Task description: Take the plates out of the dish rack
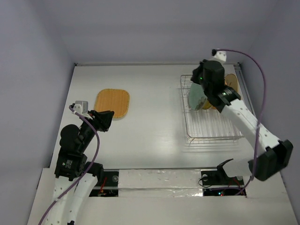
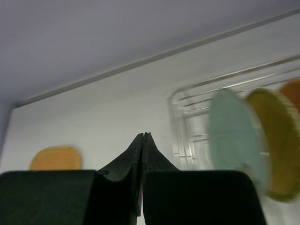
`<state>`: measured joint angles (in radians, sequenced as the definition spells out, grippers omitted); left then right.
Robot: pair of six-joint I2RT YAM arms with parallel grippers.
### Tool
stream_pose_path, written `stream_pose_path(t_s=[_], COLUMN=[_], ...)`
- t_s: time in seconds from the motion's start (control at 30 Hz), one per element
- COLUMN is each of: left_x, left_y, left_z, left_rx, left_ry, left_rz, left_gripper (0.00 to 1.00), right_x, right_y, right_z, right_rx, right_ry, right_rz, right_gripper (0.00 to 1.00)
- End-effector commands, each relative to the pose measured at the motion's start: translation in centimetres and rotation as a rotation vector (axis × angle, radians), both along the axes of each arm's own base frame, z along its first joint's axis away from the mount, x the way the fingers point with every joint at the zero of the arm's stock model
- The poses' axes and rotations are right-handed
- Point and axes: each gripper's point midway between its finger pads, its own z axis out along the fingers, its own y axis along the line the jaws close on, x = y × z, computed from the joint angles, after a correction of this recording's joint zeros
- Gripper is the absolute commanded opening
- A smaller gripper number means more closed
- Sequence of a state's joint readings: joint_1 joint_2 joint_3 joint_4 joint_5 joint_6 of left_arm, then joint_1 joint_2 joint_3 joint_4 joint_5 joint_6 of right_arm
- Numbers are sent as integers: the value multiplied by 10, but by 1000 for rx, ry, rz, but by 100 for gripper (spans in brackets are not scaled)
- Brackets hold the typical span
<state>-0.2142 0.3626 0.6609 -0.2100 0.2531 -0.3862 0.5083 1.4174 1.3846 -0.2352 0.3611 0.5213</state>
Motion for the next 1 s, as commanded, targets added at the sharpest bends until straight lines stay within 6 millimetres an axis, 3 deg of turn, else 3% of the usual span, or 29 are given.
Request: stream_pose_path(t_s=[0.0,0.13,0.23,0.27,0.37,0.53,0.7,0.77,0.83,0.97], left_x=[1,4,4,4,4,4,4,3,3,3], left_y=[0,4,3,3,3,3,2,3,2,2], left_z=[10,8,7,7,7,7,7,8,8,9], left_rx=[-8,-5,-4,-2,-3,-2,-2,-3,-3,-4], left_ry=[-37,-30,-25,-24,-22,-23,-24,-27,-29,-33], left_rz=[6,27,21,19,22,19,15,16,15,13], left_gripper=[19,12,15,18,28,32,34,35,35,37], right_x=[-30,-44,-40,-38,-27,-12,9,11,12,4], right_y=[-65,-107,-130,-128,-136,-143,-139,-147,-154,-165], right_z=[-46,-61,-69,-72,-82,-99,-113,-116,-111,-86], right_rx=[-263,-325,-323,-316,-338,-388,-411,-450,-475,-504], right_ry=[114,171,199,209,244,300,333,353,354,321], right_rz=[-103,-202,-247,-222,-238,-275,-256,-293,-333,-370], right_gripper=[0,0,41,55,59,54,41,34,18,2])
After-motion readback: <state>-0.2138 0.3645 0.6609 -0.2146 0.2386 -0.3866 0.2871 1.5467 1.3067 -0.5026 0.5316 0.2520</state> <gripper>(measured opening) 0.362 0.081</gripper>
